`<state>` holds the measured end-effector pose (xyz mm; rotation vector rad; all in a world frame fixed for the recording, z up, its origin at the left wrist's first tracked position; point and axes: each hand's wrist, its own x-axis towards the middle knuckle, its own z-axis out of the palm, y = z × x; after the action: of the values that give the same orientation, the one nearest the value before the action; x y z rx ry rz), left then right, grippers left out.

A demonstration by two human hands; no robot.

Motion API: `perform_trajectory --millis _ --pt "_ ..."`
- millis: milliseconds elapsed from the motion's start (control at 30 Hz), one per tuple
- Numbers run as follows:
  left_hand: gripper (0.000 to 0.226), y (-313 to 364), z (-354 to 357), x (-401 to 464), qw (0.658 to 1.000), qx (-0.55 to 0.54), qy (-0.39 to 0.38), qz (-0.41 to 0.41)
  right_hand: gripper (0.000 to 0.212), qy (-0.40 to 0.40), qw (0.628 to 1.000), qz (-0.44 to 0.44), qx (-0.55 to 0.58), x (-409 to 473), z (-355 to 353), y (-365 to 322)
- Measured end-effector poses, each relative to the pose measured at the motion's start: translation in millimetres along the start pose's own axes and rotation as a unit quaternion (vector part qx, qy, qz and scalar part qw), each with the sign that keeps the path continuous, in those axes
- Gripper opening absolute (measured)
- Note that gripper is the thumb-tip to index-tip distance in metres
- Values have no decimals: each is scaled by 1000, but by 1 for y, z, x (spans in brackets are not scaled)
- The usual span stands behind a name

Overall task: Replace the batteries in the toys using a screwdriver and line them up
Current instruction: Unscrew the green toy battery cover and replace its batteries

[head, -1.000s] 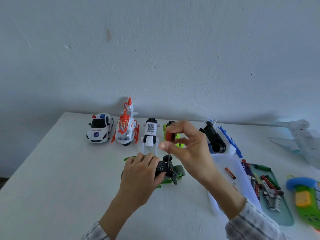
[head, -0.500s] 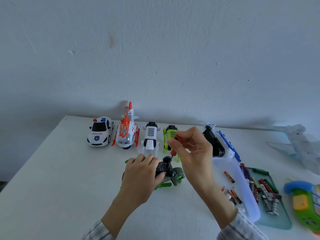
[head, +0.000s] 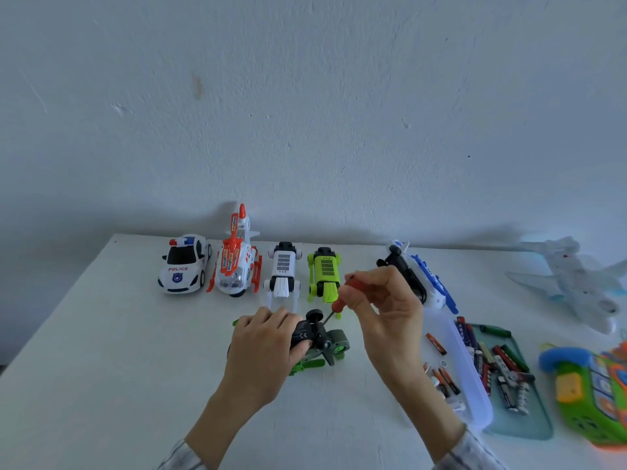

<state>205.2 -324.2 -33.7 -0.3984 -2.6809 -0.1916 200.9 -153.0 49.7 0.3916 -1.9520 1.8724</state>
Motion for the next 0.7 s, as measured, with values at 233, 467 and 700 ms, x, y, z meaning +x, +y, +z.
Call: perform_trajectory --millis 233,467,700 --pt "25 8 -3 -1 1000 10 11 -12 22 -47 998 34 26 -10 -14 -5" --pt "32 47 0 -2 999 14 23 -21 21 -45 996 1 -73 -8 -31 -8" --pt "33 57 3 -4 999 21 35 -20 18 10 996 -40 -81 -12 -47 -5"
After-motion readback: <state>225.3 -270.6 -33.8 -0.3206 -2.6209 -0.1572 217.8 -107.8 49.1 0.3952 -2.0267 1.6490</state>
